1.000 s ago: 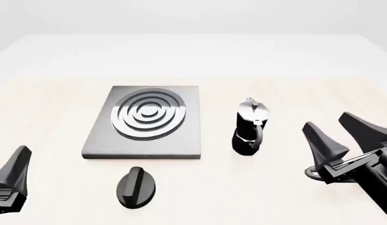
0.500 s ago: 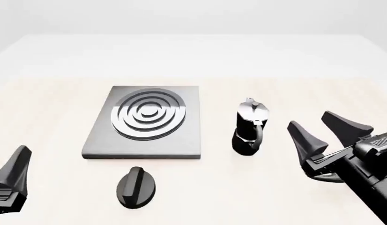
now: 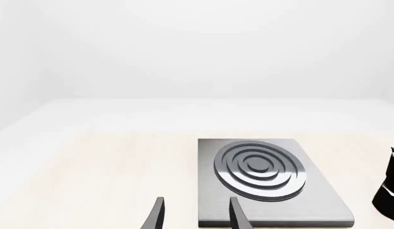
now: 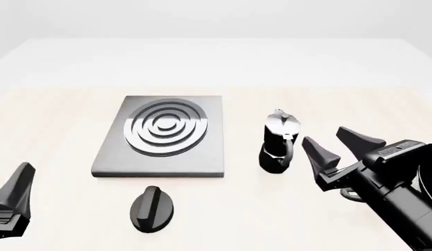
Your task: Put the moka pot on the stove.
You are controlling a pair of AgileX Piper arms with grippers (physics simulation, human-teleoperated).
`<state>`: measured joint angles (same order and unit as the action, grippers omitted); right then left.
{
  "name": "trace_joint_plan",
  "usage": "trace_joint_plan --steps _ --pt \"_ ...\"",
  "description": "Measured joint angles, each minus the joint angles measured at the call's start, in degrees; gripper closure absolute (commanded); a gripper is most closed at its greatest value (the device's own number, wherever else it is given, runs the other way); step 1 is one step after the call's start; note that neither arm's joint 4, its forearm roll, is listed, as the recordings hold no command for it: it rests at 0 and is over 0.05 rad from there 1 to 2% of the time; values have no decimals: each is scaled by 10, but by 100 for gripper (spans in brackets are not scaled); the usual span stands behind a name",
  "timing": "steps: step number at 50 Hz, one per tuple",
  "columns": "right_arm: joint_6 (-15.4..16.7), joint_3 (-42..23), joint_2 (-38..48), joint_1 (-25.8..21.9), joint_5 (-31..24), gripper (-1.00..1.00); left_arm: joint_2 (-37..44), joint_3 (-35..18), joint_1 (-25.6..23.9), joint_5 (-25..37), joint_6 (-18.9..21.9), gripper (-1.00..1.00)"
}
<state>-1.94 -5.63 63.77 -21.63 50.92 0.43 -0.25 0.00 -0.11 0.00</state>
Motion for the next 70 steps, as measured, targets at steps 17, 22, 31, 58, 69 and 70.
trace_joint_plan --steps 17,22,31,58,69,70 --pt "-20 -3 104 -5 77 -100 0 0 0 0 0 -100" --pt "-22 -6 131 -6 93 -100 0 0 0 0 0 -100" --pt "-25 -15 171 -7 113 -100 0 0 0 0 0 -100" --pt "-31 -45 267 -14 145 -100 0 0 0 0 0 -100" --pt "-39 -52 299 -21 158 -100 0 0 0 0 0 -100" --pt "-40 -52 302 -22 159 -100 0 0 0 0 0 -100"
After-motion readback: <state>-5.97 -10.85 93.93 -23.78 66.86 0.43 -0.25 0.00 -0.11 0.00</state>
